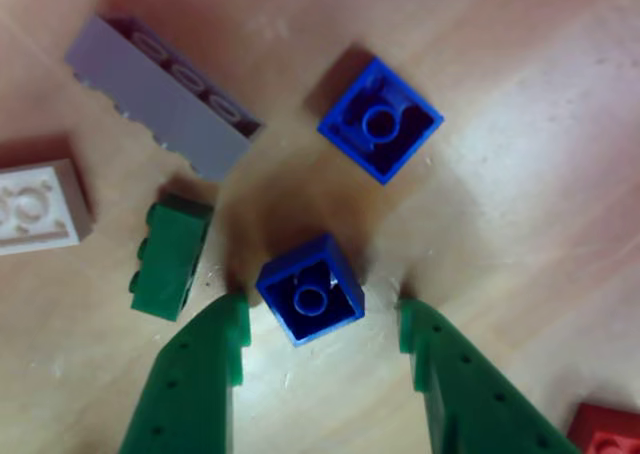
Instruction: Put all lego bricks in the bin.
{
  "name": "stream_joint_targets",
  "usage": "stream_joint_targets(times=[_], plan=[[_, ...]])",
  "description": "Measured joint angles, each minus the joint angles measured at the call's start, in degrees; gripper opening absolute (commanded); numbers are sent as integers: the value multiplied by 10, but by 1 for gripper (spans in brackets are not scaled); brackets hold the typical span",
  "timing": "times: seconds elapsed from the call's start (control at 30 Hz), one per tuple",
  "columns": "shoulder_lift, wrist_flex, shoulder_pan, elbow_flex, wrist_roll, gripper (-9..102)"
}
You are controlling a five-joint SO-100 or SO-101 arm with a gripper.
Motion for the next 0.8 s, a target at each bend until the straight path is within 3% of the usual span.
stream_joint_targets(times=[0.23, 0.47, 0.67, 0.8], plan=[[11, -30, 1, 13, -48, 0], [51, -62, 1, 69, -47, 0], [195, -98, 1, 169, 49, 0], [347, -91, 3, 91, 113, 0]])
